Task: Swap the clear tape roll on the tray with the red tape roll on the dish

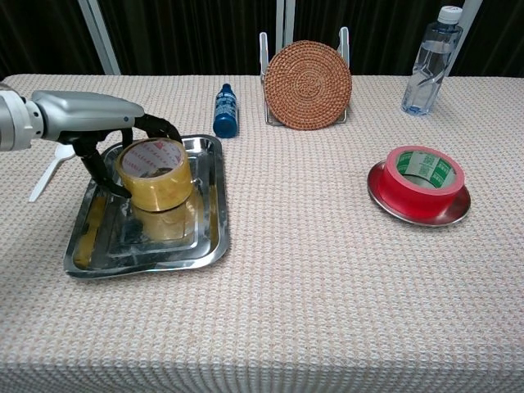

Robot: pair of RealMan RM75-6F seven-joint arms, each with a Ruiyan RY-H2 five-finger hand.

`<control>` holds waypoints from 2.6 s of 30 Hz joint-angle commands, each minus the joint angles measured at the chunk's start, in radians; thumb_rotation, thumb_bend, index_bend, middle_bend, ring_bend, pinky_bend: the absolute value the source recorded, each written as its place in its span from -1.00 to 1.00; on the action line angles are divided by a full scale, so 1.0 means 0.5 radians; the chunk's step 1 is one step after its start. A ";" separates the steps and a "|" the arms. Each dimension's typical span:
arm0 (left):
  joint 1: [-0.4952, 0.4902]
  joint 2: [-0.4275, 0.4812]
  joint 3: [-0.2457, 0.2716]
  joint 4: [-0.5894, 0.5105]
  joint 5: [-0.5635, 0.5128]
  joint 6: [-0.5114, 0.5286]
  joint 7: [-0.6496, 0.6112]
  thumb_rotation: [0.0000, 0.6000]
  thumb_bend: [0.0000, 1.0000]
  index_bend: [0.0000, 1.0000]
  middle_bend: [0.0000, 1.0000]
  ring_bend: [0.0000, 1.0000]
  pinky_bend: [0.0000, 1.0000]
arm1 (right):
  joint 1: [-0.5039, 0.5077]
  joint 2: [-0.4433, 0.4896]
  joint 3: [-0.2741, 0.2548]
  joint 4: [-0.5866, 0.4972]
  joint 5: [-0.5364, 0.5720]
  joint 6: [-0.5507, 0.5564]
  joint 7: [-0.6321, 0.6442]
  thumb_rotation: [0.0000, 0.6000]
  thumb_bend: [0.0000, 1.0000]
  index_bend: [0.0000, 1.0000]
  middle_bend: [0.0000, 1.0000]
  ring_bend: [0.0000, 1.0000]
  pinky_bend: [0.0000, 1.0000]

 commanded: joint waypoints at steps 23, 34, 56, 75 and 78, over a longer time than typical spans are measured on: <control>-0.483 -0.290 -0.298 0.181 -0.099 -0.188 0.018 1.00 -0.53 -0.37 -0.37 -0.56 -0.26 | -0.063 -0.008 0.028 0.096 0.007 0.097 0.145 1.00 -0.57 -1.00 -1.00 -1.00 -1.00; -0.770 -0.665 -0.357 0.711 -0.191 -0.382 -0.065 1.00 -0.53 -0.45 -0.40 -0.56 -0.23 | -0.085 -0.005 0.034 0.131 0.012 0.103 0.225 1.00 -0.57 -1.00 -1.00 -1.00 -1.00; -0.384 -0.179 -0.089 0.180 -0.135 0.043 0.017 1.00 -0.70 -0.87 -0.97 -0.96 -0.53 | -0.035 -0.019 0.012 0.130 -0.061 0.020 0.198 1.00 -0.59 -1.00 -1.00 -1.00 -1.00; 0.885 0.221 0.434 -0.481 0.208 1.648 0.231 1.00 -0.79 -0.85 -0.89 -0.96 -0.60 | 0.663 -0.086 0.172 -0.251 0.088 -0.770 -0.506 1.00 -0.92 -1.00 -1.00 -1.00 -1.00; 0.959 0.227 0.443 -0.470 0.239 1.692 0.274 1.00 -0.79 -0.85 -0.88 -0.96 -0.60 | 0.808 -0.164 0.195 -0.252 0.217 -0.934 -0.639 1.00 -0.94 -1.00 -1.00 -1.00 -1.00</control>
